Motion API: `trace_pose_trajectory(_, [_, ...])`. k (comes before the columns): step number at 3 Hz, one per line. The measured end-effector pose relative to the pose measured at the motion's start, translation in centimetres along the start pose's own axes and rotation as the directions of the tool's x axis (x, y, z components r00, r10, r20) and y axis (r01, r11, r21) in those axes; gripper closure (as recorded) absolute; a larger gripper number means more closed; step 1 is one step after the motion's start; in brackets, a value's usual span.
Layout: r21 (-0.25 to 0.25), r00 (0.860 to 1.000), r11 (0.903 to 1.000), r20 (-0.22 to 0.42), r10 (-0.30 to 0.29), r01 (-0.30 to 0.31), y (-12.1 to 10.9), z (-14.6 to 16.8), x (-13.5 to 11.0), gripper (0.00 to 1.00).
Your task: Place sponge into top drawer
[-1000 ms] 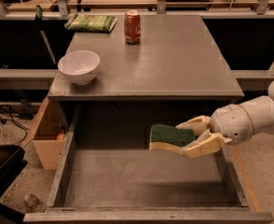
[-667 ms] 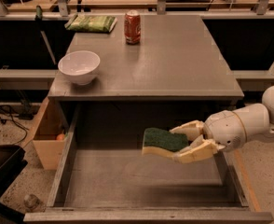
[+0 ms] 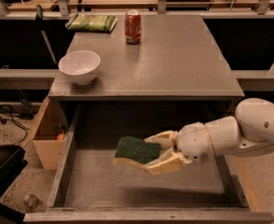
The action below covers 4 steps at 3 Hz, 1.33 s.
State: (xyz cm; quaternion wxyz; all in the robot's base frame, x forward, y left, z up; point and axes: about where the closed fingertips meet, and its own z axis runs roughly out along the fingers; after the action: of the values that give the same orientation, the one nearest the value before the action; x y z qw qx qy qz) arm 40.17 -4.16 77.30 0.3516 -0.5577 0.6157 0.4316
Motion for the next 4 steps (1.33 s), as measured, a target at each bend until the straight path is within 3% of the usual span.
trace_pose_trajectory(1, [0.084,1.000,0.9965,-0.017,0.006,-0.005,-1.97,0.53,0.61,0.84])
trace_pose_trajectory(4, [0.072,1.000,0.9974,-0.019,0.000,0.001,-1.71,0.97,0.34,0.13])
